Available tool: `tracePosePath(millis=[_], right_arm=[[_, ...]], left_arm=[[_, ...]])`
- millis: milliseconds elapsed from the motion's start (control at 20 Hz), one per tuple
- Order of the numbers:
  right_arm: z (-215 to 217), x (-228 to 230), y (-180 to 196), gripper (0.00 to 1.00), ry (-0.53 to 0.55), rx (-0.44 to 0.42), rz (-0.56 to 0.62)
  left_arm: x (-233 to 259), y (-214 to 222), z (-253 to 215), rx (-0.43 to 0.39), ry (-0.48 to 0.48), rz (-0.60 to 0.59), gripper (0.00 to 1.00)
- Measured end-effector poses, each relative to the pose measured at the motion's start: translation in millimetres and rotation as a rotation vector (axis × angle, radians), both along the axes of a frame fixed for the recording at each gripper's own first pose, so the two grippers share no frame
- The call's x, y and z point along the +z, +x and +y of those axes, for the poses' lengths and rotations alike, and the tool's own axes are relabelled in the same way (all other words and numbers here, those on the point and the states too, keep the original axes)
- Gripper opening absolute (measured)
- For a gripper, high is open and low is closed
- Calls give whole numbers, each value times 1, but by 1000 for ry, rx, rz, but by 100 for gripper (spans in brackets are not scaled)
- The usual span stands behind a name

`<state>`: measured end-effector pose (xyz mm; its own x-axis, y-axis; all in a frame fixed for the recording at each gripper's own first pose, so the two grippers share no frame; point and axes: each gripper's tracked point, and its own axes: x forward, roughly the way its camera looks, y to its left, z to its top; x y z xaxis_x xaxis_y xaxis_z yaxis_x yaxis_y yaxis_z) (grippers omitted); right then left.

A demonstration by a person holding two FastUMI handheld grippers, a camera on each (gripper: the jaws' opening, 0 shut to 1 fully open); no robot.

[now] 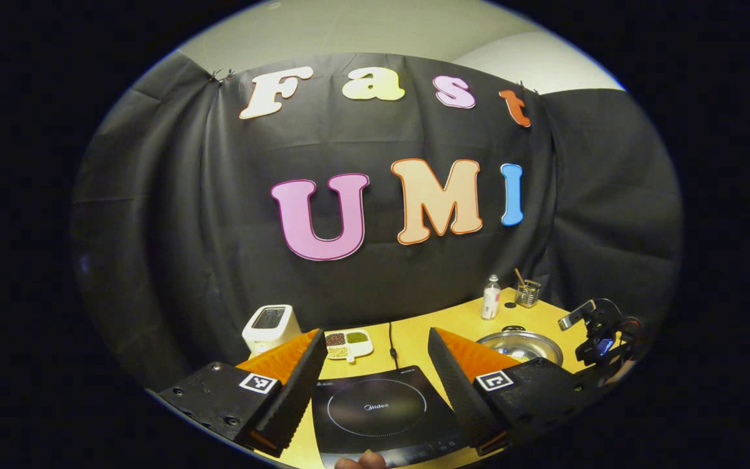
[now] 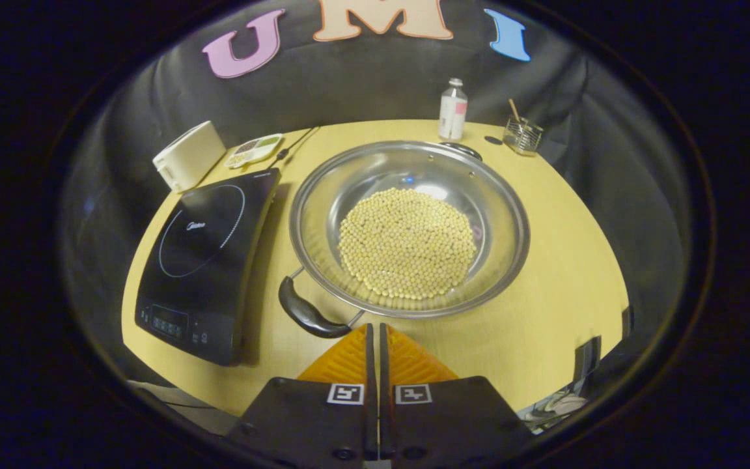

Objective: First push the handle of the pot to place it horizontally, then grasp the pot with both hands and set it on the induction cooktop.

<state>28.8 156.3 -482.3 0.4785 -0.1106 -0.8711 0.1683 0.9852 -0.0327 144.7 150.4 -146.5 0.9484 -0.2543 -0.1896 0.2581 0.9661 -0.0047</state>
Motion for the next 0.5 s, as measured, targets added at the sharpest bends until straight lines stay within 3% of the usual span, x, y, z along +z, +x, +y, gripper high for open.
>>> tracePosePath(millis=[200, 500], right_arm=[[4, -10, 1, 3, -35, -43, 39], [24, -14, 10, 3, -36, -74, 62]], left_arm=[[-22, 11, 8, -16, -75, 46, 95], [-41, 19, 18, -35, -94, 81, 96]])
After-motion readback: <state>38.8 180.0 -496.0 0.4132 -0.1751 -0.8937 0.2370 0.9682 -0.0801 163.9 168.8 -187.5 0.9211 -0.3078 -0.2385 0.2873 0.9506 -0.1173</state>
